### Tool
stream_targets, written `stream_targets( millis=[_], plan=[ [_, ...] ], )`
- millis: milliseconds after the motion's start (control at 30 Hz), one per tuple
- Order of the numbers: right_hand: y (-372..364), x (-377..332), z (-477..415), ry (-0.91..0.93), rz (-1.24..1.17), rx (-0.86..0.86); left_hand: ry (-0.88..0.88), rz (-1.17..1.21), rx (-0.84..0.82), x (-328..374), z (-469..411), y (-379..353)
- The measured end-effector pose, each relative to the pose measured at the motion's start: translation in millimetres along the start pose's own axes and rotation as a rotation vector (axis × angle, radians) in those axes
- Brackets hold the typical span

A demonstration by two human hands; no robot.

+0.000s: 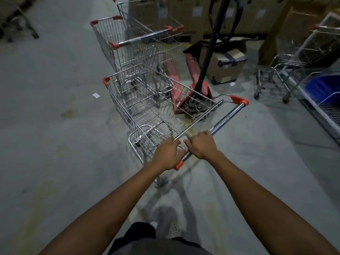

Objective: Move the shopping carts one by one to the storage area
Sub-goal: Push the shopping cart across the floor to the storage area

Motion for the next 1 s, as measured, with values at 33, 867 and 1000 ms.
stream_targets(
  millis=[33, 867, 1000],
  plan=[
    [3.2, -4.8, 9.1, -0.013, -0.001, 0.031, -0.008, -0.006, 0.002, 3.4, 7.9, -0.8],
    [9.6, -180.3, 224.3, -0.117, -0.195, 0.144, 0.066, -0.345, 0.063, -14.6, 257.4, 39.5],
    [6.5, -165.0, 245.1, -0.096, -0.249, 0.054, 0.028, -0.381, 0.069, 8.9, 280.2, 28.5]
  ],
)
Point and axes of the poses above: each hand's wrist, its own z-axis away from the middle knuckle, its own y-axis out of the back of the hand, x = y × z, the point moved 8 cm from there along -z, towards the middle knuckle, and after that the axes turned 10 degrees about x, right-handed, at the moved point
